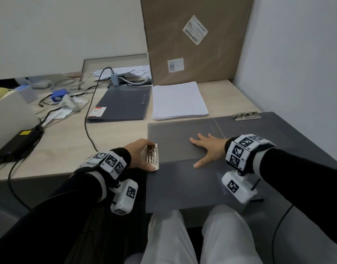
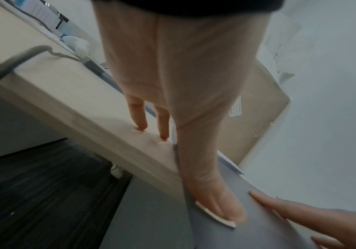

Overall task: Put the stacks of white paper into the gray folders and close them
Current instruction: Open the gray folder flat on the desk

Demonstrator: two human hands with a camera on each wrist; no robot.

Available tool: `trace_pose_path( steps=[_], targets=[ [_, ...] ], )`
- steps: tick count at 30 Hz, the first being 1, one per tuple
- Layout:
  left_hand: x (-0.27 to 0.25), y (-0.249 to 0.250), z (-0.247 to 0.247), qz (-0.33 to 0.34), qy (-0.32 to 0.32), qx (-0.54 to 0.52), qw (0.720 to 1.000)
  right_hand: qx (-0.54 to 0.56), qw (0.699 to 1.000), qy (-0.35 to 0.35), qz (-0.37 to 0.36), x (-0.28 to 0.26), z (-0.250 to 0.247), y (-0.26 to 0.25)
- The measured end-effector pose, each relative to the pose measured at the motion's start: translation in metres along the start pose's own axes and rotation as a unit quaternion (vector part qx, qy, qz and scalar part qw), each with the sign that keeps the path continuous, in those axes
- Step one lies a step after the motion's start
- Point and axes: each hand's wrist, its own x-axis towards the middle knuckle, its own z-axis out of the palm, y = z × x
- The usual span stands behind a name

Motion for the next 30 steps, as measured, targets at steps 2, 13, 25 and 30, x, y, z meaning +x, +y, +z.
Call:
trace_pose_path(
  steps=[2, 13, 25, 30],
  targets=[
    [0.0, -0.004, -0.003, 0.003, -0.016, -0.02, 1.0, 0.007, 1.0, 0.005, -0.003, -0.001, 0.002, 0.001],
    [0.036, -0.018, -0.032, -0.135, 0.057, -0.255, 0.956, 0.018, 1.0, 0.008, -0.018, -0.011, 0.01, -0.017],
    [0.048, 0.01, -0.045, -0.125, 0.11, -0.101, 0.981, 0.132, 0.983, 0.127, -0.029, -0.017, -0.001, -0.024],
    [0.068, 0.075, -0.019, 0.0, 0.047, -0.15, 0.988, 0.124, 0.968, 0.211, 0.062, -0.014, -0.018, 0.044]
  ],
)
